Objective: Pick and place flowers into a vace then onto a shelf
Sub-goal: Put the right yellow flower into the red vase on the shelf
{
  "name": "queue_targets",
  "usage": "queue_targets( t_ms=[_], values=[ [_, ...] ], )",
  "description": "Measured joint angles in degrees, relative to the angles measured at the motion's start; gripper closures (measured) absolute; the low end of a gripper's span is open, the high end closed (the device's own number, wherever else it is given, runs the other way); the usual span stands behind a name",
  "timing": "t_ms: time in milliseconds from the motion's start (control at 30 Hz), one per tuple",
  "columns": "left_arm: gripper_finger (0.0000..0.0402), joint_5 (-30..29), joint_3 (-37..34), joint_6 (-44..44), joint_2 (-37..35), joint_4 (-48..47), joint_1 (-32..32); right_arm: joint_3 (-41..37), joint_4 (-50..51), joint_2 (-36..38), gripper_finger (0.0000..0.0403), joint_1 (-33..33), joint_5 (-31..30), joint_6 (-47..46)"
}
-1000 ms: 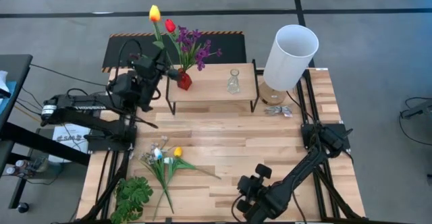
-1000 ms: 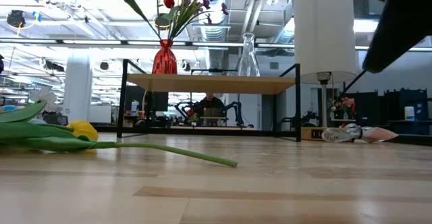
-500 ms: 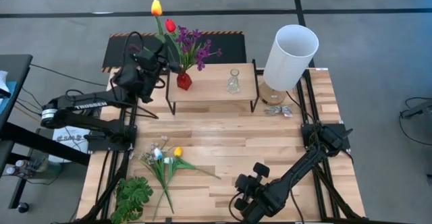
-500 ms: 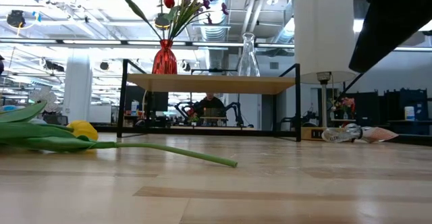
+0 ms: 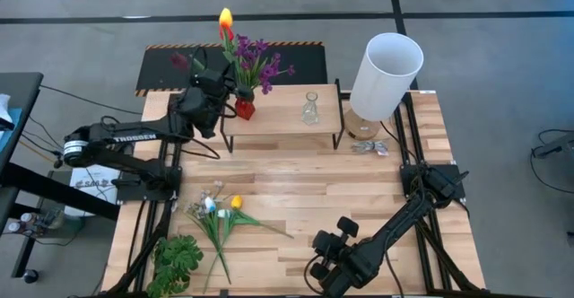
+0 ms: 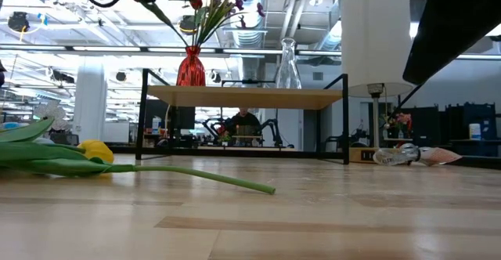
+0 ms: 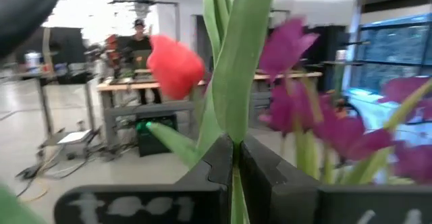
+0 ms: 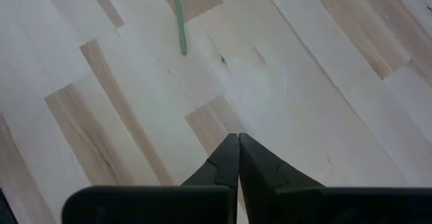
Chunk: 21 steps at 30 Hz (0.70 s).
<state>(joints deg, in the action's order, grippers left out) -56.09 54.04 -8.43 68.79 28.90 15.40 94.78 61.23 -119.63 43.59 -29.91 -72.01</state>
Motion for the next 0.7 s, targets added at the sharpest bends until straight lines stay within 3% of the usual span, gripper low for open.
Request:
queue_targets(
  t_ms=[267, 500, 700],
  values=[
    [0.0401, -4.8, 0.0, 2.8, 2.5, 0.0, -1.0, 0.0, 0.4, 0.0, 0.0402, 0.0, 0.0, -0.1],
    [0.0401, -13.3, 0.0, 3.5, 2.5, 0.6, -2.6, 0.0, 1.5, 0.0, 0.0403, 0.0, 0.0, -1.5],
    [0.0396, -13.4, 0.0, 3.8, 2.5, 0.6, -2.8, 0.0, 1.5, 0.0, 0.0403, 0.0, 0.0, -1.5]
  ],
)
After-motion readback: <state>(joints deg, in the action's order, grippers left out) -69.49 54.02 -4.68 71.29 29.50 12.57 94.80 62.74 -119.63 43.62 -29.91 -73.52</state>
